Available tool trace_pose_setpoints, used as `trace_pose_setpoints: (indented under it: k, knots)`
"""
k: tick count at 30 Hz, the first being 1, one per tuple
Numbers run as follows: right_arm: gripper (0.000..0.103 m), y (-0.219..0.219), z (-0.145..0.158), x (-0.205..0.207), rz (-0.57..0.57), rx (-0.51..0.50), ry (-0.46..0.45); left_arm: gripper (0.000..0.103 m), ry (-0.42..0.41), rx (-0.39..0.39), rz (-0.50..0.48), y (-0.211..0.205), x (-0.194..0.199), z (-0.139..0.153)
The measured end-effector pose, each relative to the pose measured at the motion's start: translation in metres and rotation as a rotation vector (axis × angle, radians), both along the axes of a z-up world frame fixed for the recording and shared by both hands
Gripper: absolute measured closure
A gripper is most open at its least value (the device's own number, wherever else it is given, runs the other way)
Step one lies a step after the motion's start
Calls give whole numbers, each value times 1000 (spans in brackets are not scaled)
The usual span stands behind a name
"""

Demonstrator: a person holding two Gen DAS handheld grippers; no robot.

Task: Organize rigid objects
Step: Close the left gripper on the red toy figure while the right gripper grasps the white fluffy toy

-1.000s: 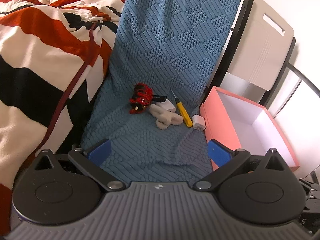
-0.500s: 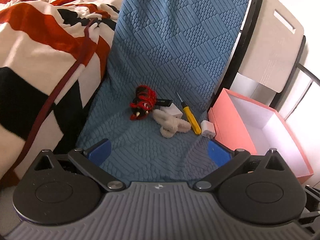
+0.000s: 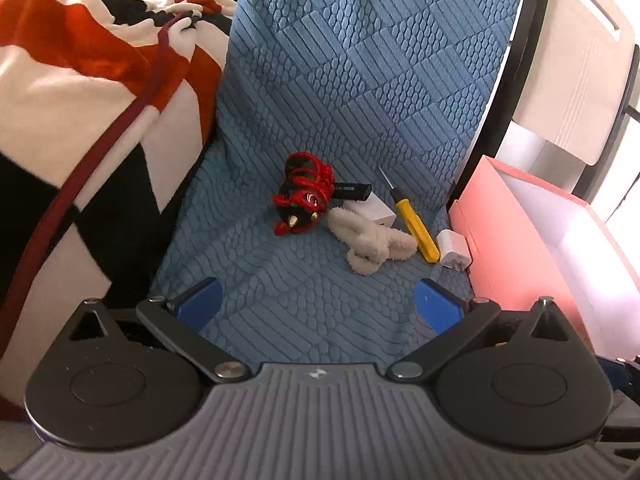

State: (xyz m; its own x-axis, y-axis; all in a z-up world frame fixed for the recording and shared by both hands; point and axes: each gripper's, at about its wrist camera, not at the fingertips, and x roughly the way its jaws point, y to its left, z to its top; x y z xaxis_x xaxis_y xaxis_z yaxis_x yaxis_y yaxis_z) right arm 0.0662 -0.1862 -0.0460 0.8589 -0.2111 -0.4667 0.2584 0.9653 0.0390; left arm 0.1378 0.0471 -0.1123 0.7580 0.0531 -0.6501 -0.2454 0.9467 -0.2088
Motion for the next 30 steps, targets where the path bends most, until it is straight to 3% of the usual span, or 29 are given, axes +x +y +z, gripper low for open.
trace_pose_setpoints:
  k: [6, 18, 30]
  knots:
    - [36, 1, -6, 20, 34, -13, -3, 0, 3, -21, -1, 11, 15, -5]
    - [36, -6, -11, 67, 99, 1, 12, 1, 38, -98, 22, 48, 52, -18]
    - [36, -14, -16, 115, 114, -18, 15, 6, 89, -82, 7, 64, 94, -33]
